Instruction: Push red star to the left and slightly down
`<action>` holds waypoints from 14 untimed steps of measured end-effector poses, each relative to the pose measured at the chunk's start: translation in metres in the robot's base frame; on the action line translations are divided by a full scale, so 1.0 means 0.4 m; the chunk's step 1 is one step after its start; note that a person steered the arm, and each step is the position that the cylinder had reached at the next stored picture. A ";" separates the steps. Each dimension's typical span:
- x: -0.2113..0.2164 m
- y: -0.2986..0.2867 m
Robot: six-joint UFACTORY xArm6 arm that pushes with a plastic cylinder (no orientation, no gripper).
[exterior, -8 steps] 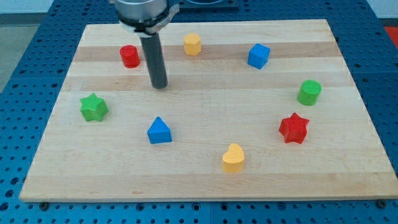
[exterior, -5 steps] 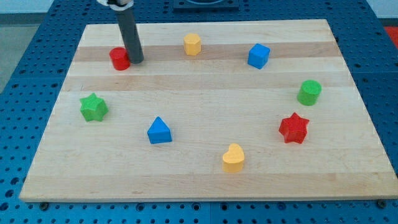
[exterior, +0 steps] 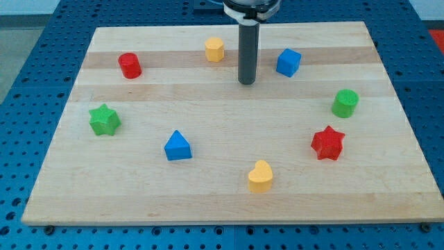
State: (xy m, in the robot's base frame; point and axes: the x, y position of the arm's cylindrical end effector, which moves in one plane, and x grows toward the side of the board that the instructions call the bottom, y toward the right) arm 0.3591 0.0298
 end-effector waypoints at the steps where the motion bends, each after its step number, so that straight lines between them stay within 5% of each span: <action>1: 0.000 0.000; 6: -0.056 -0.269; 7: -0.147 -0.361; 10: -0.086 -0.560; 12: -0.233 -0.605; 14: -0.106 -0.627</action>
